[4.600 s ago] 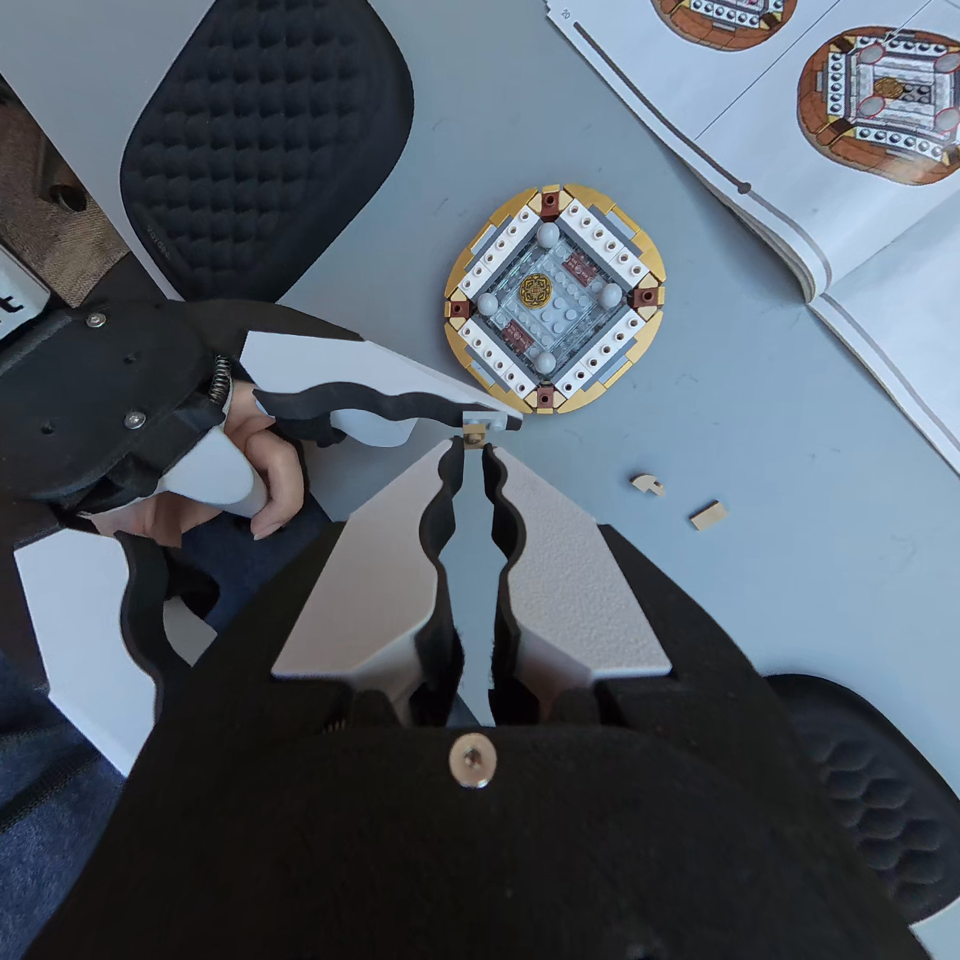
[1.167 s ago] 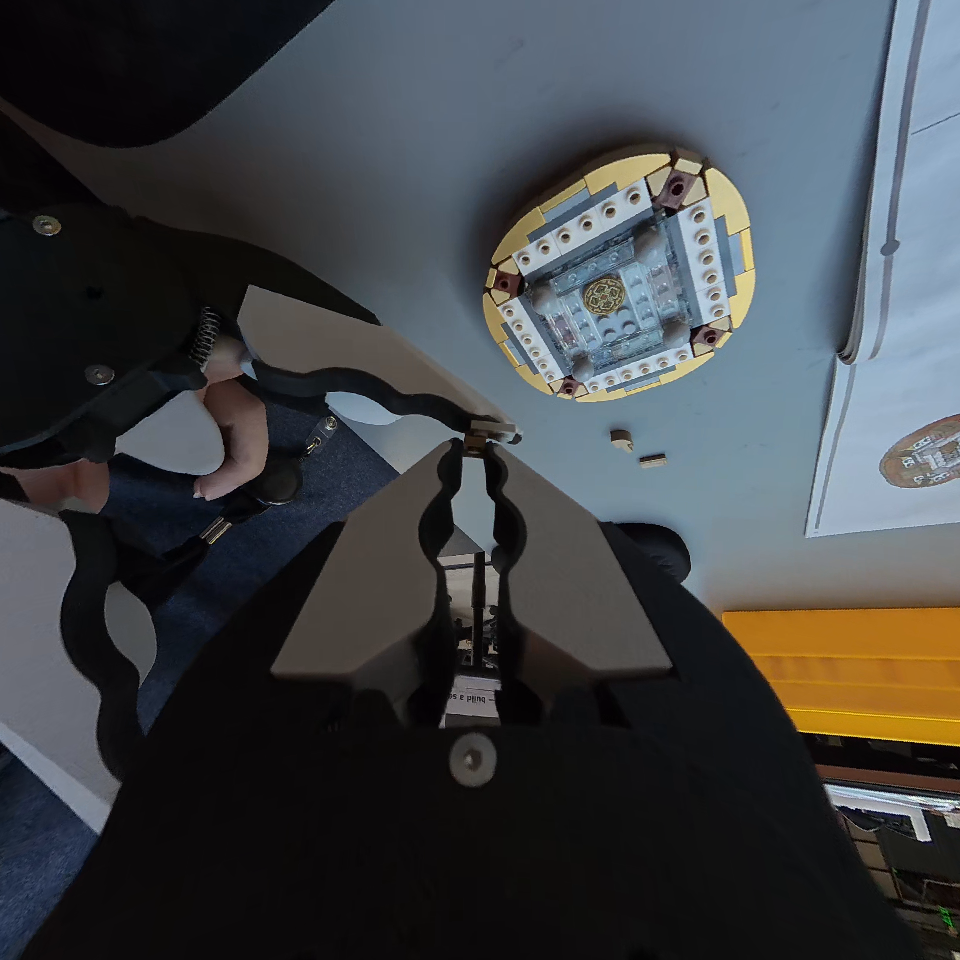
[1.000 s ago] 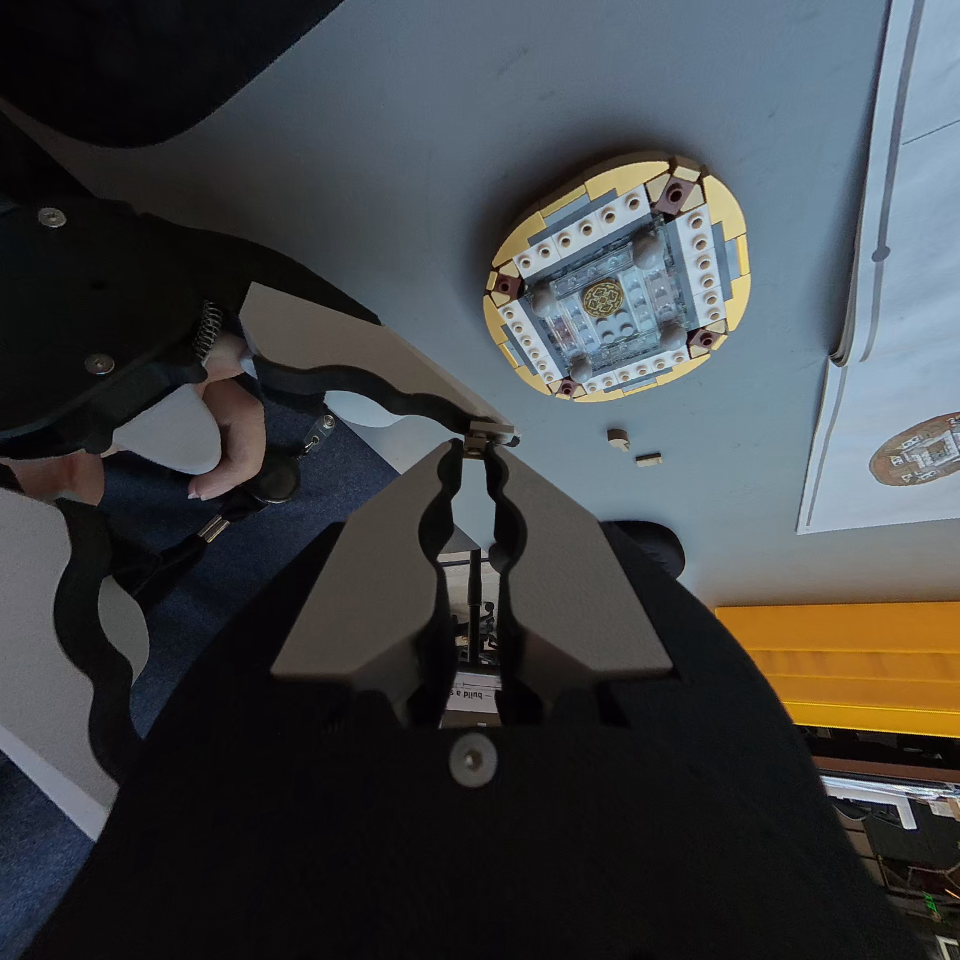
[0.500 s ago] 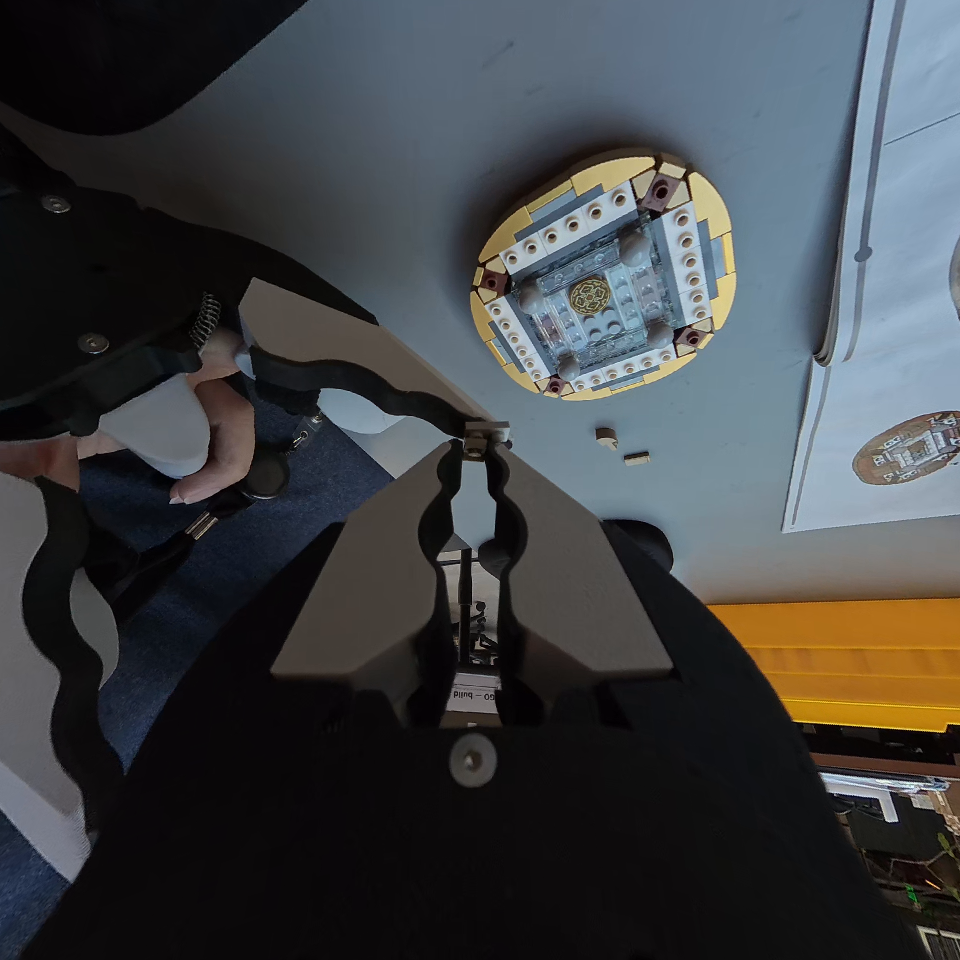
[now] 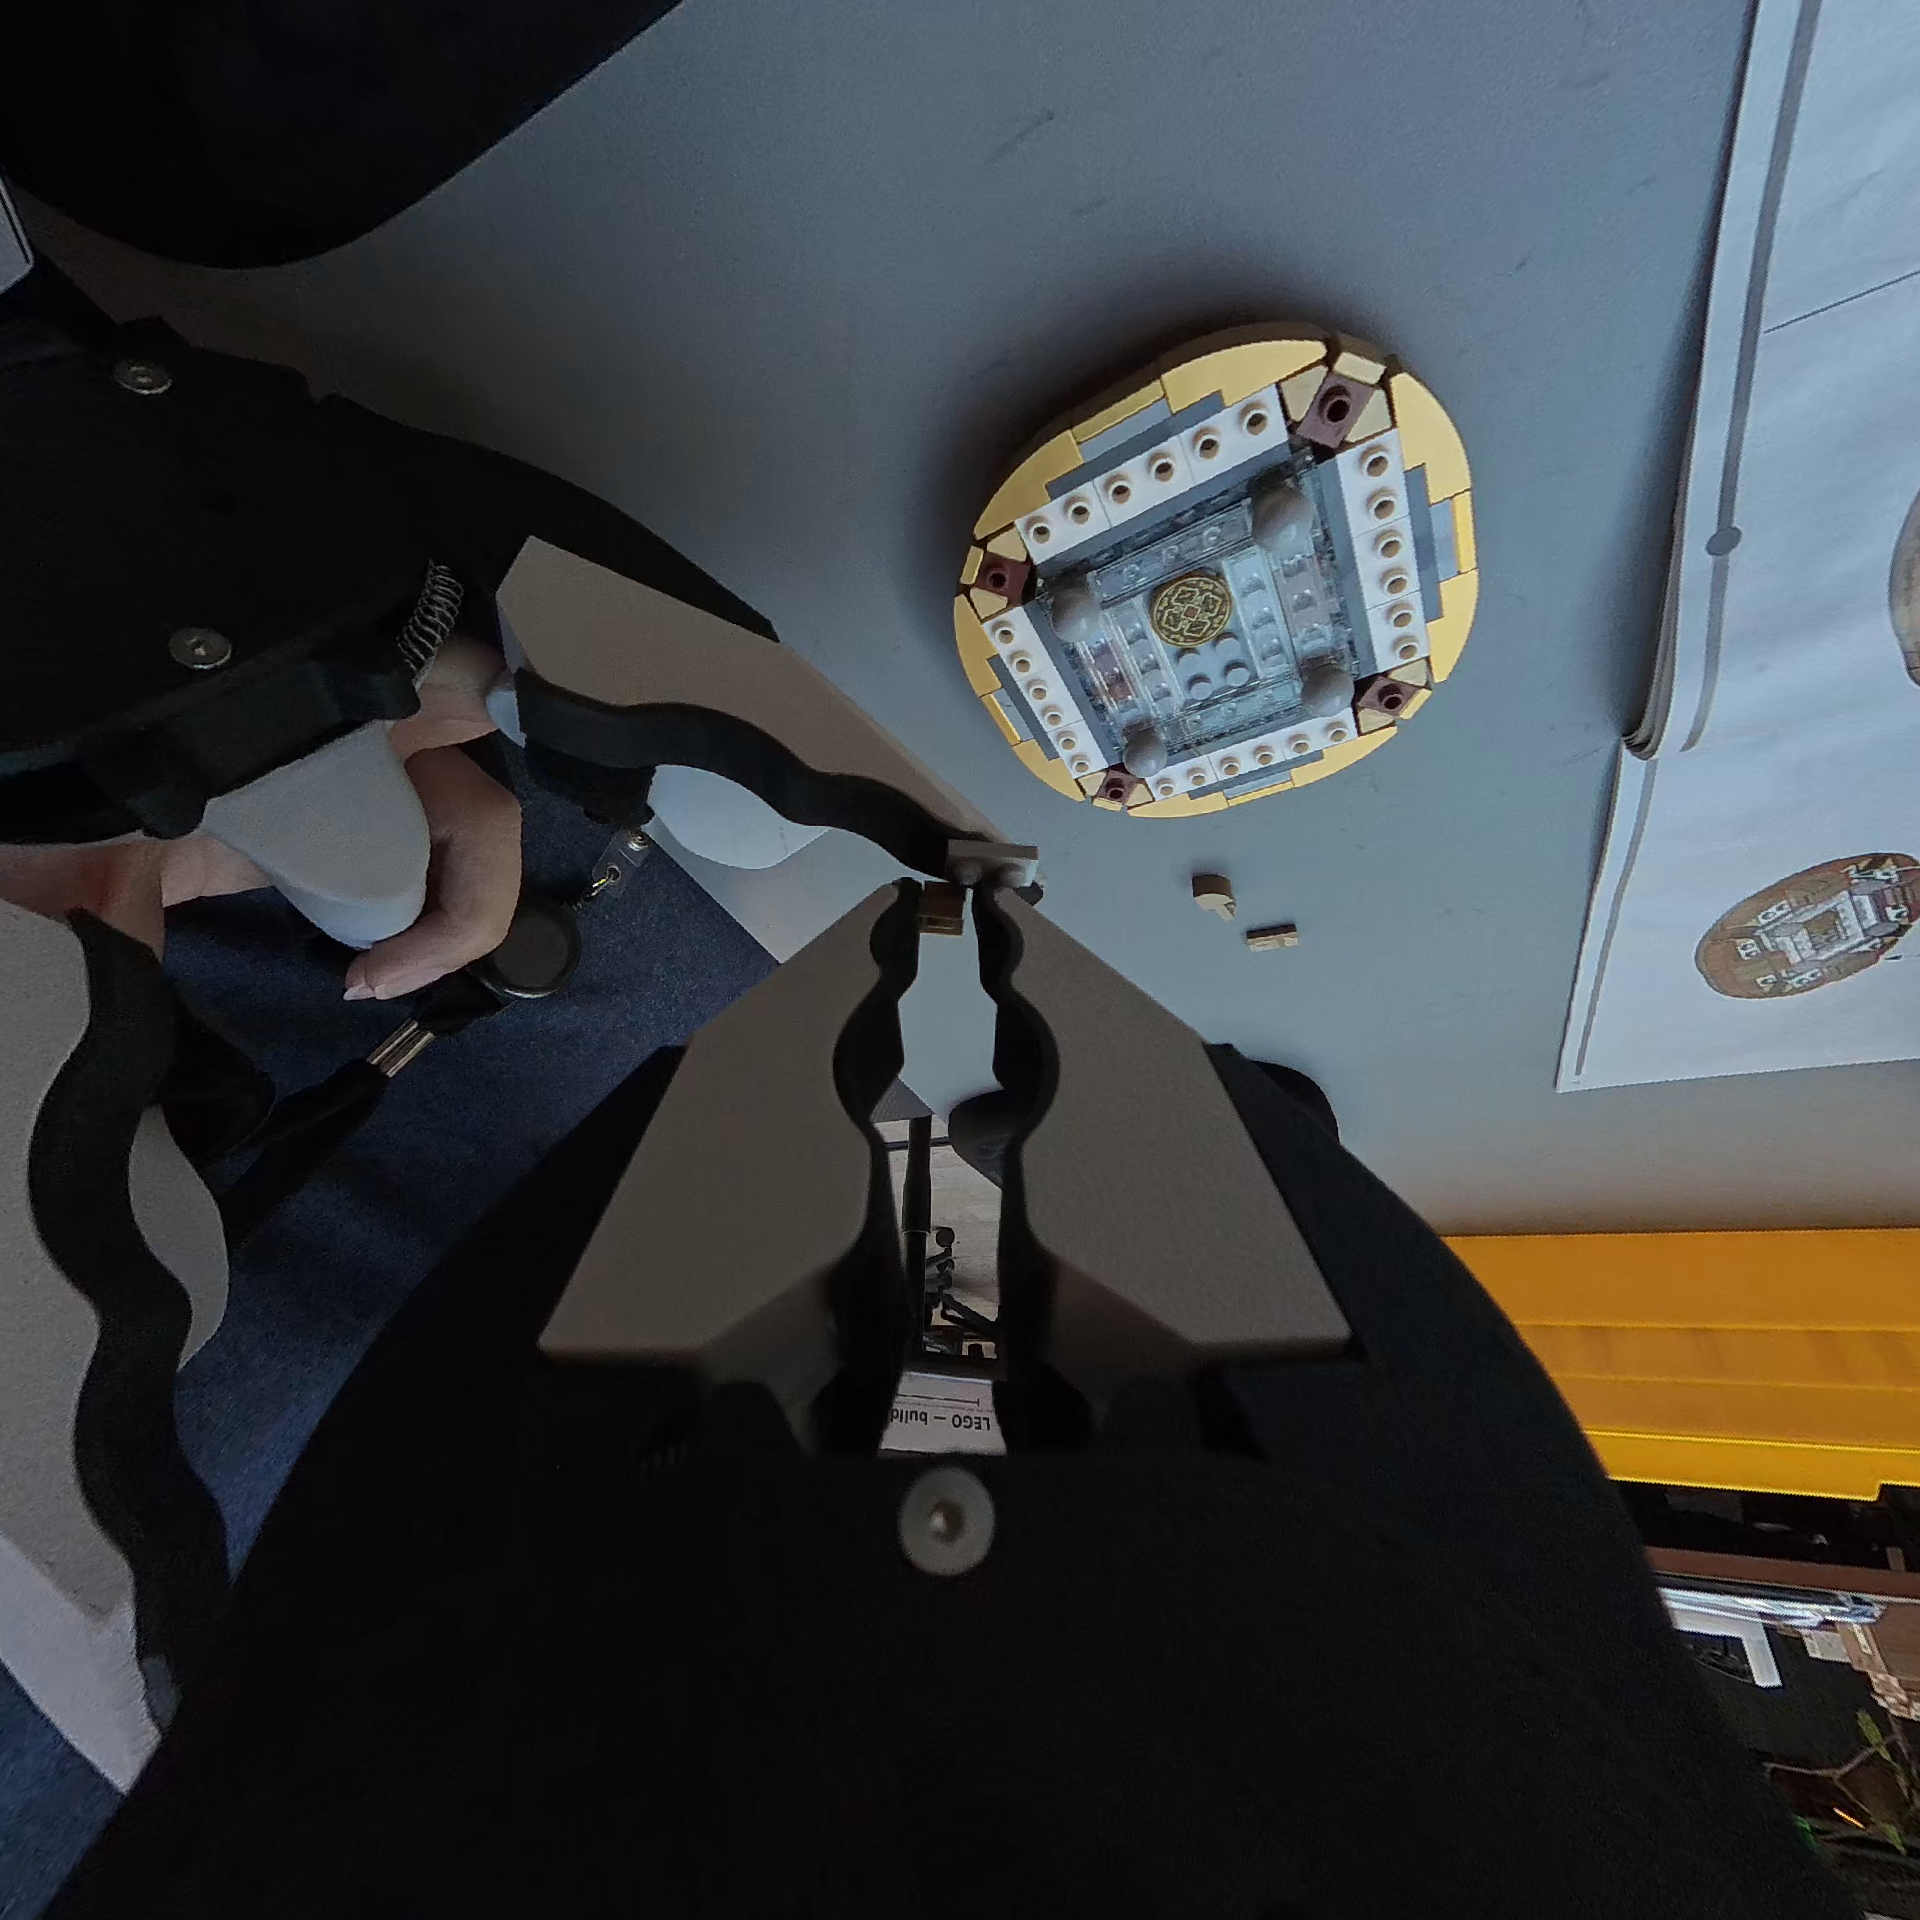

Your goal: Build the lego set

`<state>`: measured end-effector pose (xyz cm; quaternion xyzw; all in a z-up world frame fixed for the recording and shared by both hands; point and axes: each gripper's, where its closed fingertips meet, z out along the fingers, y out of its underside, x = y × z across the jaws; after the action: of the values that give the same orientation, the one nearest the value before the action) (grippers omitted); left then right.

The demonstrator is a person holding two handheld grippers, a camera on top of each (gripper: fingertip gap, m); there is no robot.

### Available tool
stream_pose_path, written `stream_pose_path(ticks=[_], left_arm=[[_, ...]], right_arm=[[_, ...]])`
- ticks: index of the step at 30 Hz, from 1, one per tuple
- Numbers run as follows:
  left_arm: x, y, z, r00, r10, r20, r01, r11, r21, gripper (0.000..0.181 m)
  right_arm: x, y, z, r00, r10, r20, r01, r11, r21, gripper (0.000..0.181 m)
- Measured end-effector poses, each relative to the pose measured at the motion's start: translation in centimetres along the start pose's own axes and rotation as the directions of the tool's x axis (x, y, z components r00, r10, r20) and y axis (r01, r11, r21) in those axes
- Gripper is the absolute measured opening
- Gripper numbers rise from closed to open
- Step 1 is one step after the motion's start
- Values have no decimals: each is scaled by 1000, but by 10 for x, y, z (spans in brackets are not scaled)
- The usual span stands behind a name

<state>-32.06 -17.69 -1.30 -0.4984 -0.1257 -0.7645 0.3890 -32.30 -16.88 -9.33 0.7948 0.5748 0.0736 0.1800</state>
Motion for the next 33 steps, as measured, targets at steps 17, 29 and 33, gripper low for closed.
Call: stream_pose_path(ticks=[17, 29, 33], left_arm=[[-1, 0, 0, 1000, -3, -3, 3, 1000, 2, 145], [-3, 0, -2, 1000, -12, -1, 12, 1000, 3, 145], [-2, 0, -3, 1000, -12, -8, 12, 1000, 0, 145]], right_arm=[[3, 2, -5, 1000, 7, -17, -7, 1000, 22, 19], [6, 5, -14, 1000, 11, -23, -10, 997, 72, 23], [10, 6, -27, 999, 22, -30, -16, 984, 180, 22]])
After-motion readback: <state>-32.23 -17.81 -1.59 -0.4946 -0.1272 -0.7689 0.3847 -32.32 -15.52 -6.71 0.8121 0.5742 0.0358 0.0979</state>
